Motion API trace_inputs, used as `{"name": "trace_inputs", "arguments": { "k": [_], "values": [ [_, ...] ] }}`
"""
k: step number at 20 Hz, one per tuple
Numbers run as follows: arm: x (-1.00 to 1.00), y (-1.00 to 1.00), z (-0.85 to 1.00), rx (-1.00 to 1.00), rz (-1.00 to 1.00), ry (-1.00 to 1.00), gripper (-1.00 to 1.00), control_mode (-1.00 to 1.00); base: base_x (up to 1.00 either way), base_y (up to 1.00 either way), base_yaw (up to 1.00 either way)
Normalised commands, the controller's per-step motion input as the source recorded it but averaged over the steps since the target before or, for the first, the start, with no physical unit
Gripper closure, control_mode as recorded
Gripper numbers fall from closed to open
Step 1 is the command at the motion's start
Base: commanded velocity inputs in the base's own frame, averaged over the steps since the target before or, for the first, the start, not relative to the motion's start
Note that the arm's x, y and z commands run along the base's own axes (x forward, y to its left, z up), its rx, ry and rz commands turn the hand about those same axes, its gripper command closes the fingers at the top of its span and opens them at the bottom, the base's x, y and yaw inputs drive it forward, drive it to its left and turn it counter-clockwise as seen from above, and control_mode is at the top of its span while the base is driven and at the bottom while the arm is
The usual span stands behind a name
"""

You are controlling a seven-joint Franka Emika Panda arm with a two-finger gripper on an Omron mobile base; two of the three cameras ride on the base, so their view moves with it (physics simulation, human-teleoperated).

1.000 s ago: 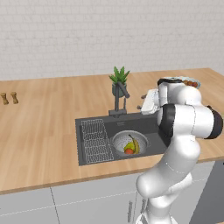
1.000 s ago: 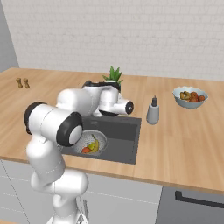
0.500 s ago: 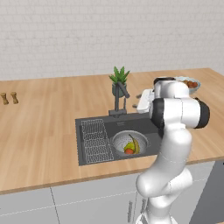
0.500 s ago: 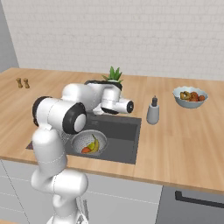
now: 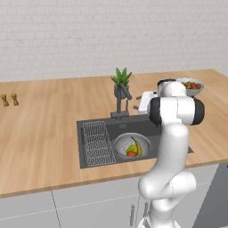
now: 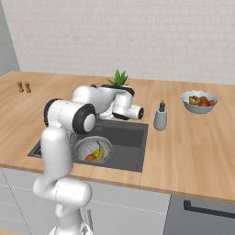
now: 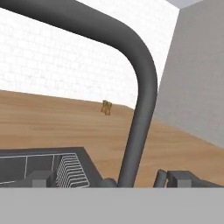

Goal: Put the colander in the sink, put the banana, pear, orange in the colander, and turn on the sink faucet and pour water over the colander.

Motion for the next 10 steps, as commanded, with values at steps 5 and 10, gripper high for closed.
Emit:
{"name": "trace_inputs", "arguments": {
  "k": [5,10],
  "values": [
    [0.14,0.23,-0.02,0.0,0.0,0.0,-1.0,-1.0,0.0,0.0,0.0],
    [0.04,0.22,-0.07,0.0,0.0,0.0,-1.0,-1.0,0.0,0.0,0.0]
  ]
}}
